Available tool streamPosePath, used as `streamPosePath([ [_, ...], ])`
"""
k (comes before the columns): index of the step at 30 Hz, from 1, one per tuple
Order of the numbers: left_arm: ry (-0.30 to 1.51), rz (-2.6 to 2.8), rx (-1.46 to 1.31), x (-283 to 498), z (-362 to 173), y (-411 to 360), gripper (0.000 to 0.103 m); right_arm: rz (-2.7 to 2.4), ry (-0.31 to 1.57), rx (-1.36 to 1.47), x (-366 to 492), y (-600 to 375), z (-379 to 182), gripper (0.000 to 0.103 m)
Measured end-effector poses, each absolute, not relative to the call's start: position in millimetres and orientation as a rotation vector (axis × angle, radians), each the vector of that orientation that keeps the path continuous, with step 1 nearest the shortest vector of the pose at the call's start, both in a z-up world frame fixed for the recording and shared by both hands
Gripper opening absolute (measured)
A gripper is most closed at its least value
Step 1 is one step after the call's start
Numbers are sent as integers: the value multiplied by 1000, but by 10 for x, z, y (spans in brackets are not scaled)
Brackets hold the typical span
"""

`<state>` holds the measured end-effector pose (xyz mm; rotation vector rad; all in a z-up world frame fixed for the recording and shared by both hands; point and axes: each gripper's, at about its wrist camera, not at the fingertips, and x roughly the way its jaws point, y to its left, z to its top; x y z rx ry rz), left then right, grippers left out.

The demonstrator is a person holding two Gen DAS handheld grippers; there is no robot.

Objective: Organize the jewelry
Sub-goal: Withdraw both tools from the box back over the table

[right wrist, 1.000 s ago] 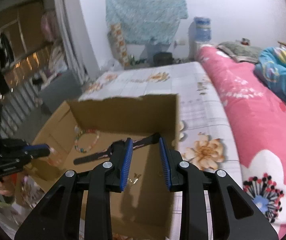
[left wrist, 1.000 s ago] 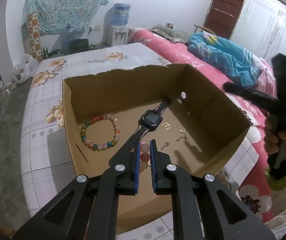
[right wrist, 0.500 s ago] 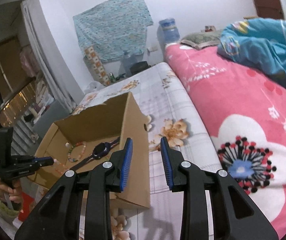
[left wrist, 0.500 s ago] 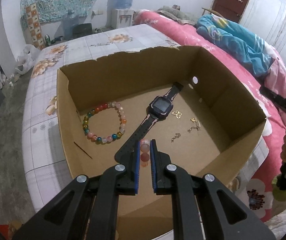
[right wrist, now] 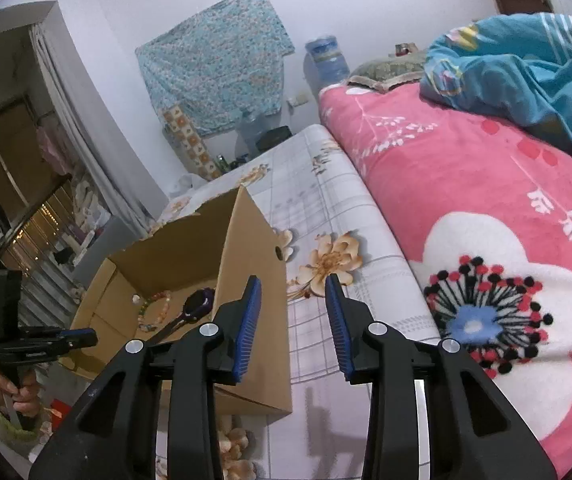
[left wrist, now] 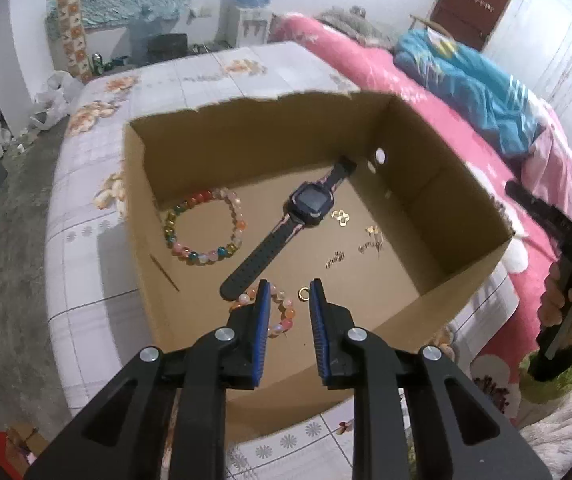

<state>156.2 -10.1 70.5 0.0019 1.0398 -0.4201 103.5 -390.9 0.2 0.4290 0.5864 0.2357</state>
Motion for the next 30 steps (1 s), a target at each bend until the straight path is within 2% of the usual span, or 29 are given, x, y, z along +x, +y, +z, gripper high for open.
streamPosePath([
  [2,995,-385,-15,1489,783,-2,32,250,595,438,1028,-3878,-6,36],
  [4,940,-335,-50,1406,856,140,56,292,607,466,1031,-3817,-19,39],
  [7,894,-242,-111,1340,878,352,74,358,630,505,1062,-3720,-54,47],
  [13,1022,-277,-309,1429,496,531,76,471,819,585,1304,-3508,-289,50],
  [15,1078,-349,-372,1444,377,485,76,454,827,551,1279,-3454,-260,51],
  [30,1047,-405,-336,932,391,317,78,355,838,537,700,-3446,-226,51],
])
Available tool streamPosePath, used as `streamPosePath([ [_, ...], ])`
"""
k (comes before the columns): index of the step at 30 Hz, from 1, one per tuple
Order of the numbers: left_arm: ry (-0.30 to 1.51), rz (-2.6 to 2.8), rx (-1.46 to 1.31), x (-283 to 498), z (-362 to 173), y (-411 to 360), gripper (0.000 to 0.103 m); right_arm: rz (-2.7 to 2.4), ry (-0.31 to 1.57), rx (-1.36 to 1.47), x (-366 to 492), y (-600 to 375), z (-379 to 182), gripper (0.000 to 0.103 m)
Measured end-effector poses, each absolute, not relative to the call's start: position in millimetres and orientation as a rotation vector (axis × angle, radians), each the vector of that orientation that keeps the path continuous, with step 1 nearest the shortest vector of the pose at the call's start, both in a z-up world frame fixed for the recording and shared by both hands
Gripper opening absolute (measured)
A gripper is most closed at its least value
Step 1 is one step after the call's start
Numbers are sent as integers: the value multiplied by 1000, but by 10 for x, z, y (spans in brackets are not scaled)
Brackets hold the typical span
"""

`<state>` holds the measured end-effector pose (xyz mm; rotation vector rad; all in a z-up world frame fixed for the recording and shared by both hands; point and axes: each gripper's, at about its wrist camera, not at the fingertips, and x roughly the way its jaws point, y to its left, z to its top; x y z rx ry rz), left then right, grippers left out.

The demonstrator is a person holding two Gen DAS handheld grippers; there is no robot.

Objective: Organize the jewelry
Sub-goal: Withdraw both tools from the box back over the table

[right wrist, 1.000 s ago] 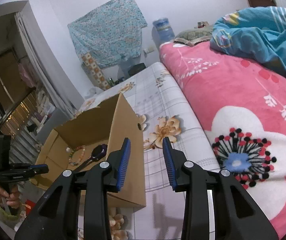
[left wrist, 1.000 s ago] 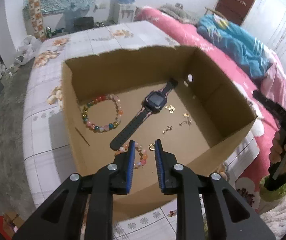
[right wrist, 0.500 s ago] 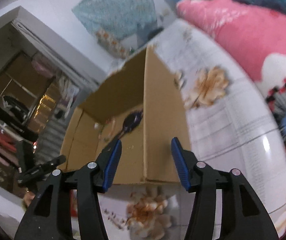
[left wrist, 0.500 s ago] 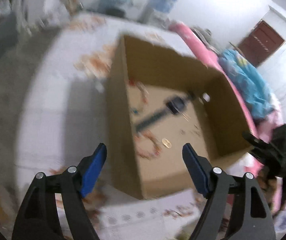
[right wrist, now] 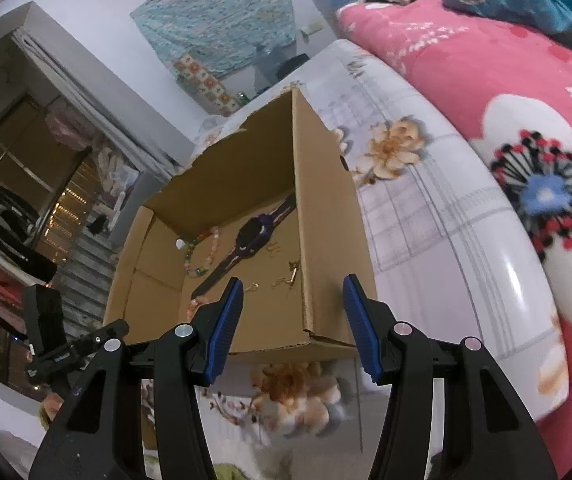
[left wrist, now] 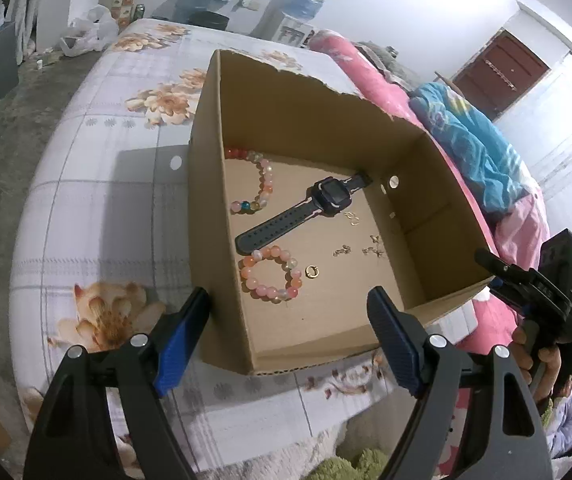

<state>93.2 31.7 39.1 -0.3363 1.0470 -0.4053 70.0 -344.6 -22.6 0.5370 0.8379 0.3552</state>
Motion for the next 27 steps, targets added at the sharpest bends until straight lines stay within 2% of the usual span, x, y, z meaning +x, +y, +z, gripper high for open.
streamPosePath([
  [9,1005,-412,-317,683,419,306,80,302,831,530,481,-3439,-241,52],
  [11,967,-366,-265,622,491,299,81,265,817,514,403,-3436,-194,58],
  [15,872,-272,-130,408,686,243,97,171,763,452,120,-3438,-66,69],
  [18,808,-255,-67,227,821,172,97,136,748,405,-92,-3393,-36,78],
  [24,819,-250,-59,10,836,49,97,140,770,315,-352,-3172,-44,87],
  [27,822,-211,-27,-53,829,-39,97,149,777,284,-381,-3058,-36,88],
])
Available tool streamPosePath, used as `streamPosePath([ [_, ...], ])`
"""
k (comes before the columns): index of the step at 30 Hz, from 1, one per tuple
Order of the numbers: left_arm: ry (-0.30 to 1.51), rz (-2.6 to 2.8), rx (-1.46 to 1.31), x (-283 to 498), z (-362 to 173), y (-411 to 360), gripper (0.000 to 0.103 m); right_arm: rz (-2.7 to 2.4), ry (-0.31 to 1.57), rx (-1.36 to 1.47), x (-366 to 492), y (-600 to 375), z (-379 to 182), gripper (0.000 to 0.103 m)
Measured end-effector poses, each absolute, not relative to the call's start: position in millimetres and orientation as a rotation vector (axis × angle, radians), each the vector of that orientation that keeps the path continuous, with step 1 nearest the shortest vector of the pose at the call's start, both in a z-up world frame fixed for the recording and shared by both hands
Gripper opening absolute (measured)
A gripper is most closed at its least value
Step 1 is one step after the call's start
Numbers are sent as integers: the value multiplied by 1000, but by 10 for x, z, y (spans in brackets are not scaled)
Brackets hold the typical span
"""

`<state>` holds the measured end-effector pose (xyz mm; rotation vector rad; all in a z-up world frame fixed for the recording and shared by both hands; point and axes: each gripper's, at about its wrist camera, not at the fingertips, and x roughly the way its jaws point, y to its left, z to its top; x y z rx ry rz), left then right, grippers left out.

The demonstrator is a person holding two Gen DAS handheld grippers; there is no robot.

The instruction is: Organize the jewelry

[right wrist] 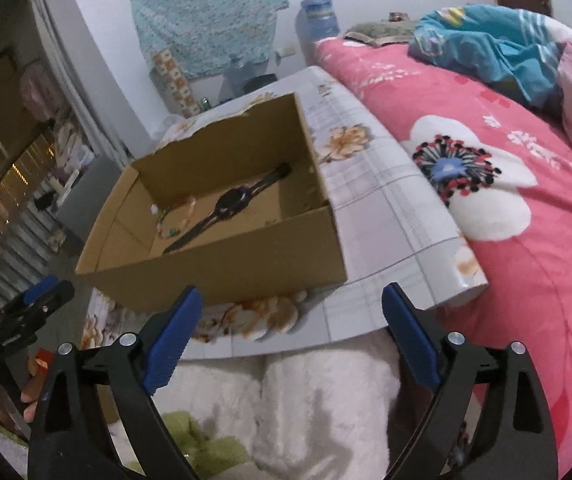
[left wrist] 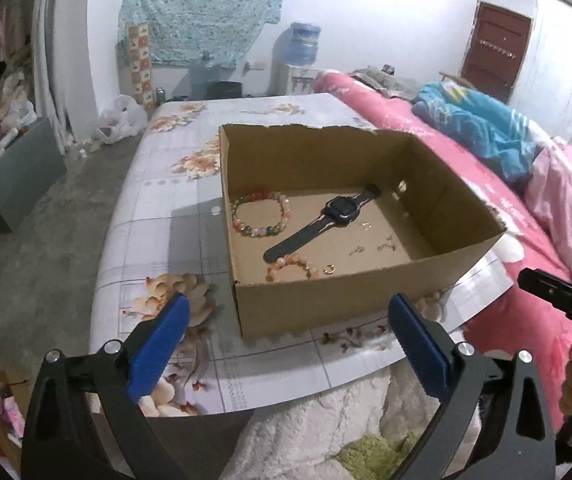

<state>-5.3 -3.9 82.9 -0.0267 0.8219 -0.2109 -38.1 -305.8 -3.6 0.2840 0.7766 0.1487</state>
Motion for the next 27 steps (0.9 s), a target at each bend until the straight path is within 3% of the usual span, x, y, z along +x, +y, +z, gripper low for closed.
streamPosePath([
  [9,853,-56,19,18,844,-165,97,186,811,152,-314,-2637,-70,95],
  [27,943,35,8,98,662,-320,97,187,893,134,-71,-2462,-180,95],
])
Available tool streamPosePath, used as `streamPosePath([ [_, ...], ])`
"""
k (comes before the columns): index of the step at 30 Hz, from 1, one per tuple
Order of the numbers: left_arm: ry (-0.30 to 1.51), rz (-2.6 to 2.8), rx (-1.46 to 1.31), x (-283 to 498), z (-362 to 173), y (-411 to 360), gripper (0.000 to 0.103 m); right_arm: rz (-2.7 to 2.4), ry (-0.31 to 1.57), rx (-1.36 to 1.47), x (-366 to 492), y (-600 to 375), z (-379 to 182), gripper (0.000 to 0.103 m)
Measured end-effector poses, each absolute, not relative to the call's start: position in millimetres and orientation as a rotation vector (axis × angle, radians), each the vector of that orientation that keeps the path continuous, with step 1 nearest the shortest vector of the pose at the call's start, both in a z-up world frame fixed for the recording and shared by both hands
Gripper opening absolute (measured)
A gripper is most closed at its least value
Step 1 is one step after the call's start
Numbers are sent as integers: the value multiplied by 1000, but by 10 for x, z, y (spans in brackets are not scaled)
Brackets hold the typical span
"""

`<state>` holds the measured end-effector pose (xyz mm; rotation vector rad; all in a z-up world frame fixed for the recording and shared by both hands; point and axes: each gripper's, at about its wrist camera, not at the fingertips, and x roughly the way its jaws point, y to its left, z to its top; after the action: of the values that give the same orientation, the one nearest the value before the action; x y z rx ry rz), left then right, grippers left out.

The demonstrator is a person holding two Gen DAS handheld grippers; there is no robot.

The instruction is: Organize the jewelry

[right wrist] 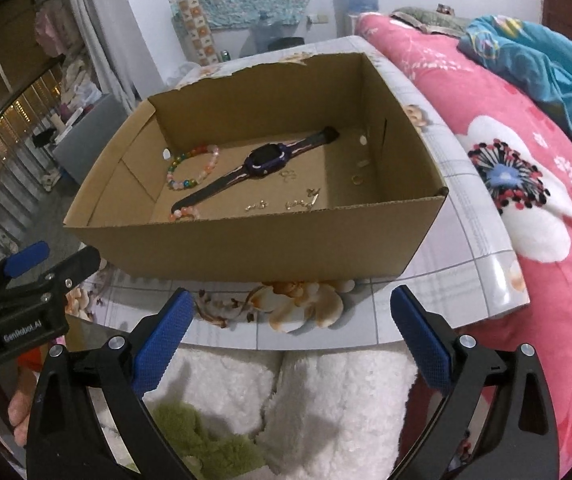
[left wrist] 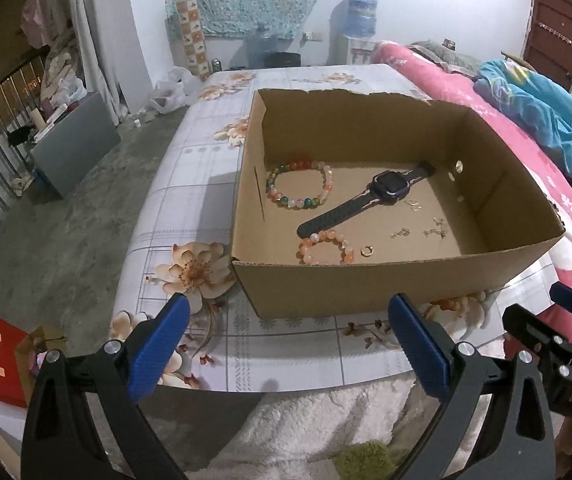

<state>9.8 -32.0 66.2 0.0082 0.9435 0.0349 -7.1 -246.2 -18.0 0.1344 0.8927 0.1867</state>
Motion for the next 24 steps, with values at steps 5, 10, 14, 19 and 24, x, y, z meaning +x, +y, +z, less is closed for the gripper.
streamPosePath([
  [5,944,40,7,113,644,-317,97,186,895,141,-36,-2456,-168,95],
  [10,954,42,10,134,628,-314,97,191,899,140,-19,-2451,-167,95],
  [14,960,39,12,135,612,-319,97,191,904,141,-5,-2451,-174,95],
  [19,962,37,12,134,590,-323,97,186,908,144,2,-2450,-181,95],
  [24,964,35,19,134,579,-335,97,186,909,144,9,-2451,-180,95],
])
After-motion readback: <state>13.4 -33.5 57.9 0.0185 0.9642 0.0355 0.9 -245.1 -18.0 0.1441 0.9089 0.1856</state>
